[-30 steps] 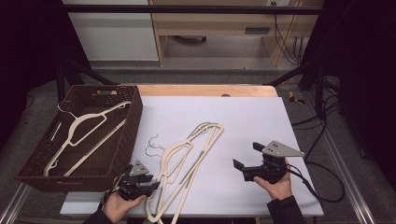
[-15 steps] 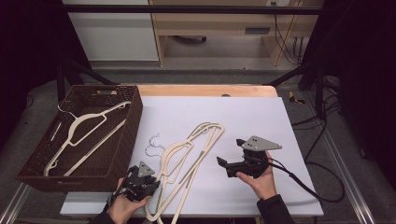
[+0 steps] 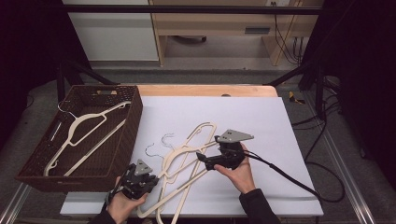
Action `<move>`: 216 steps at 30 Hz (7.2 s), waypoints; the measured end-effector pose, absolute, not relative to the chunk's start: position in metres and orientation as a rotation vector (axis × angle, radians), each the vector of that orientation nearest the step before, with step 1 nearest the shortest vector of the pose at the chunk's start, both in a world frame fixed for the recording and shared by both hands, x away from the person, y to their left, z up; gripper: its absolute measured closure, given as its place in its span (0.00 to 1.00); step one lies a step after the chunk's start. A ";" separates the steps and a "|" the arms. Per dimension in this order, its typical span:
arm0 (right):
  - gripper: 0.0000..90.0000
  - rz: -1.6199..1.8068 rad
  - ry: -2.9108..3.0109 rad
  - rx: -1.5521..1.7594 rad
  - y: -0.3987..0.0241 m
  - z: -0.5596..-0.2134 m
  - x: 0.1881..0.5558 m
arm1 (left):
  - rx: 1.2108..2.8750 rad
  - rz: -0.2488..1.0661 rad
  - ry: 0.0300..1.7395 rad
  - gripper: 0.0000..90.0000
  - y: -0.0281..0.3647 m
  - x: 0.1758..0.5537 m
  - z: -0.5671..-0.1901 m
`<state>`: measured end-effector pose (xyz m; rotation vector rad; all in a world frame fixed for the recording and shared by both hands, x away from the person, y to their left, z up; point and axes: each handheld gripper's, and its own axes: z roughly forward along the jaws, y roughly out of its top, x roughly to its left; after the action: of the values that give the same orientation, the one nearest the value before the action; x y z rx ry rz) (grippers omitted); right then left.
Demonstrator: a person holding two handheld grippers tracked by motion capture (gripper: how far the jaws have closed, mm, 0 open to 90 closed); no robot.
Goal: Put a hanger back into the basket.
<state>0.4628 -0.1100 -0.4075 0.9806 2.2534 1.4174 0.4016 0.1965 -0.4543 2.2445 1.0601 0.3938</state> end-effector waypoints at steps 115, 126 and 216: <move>0.13 1.500 2.202 0.921 -0.164 -0.395 0.424 | 1.933 0.255 0.751 0.95 0.185 0.408 -0.360; 0.08 1.475 2.120 0.975 -0.199 -0.399 0.416 | 1.866 0.342 0.710 0.95 0.216 0.410 -0.311; 0.06 1.431 2.048 1.078 -0.234 -0.406 0.413 | 2.035 0.294 1.193 0.94 0.436 0.517 -0.365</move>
<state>0.4132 -0.2342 -0.4057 1.0776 2.0481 1.4314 0.5171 0.4361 -0.3648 2.0353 1.1926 0.2941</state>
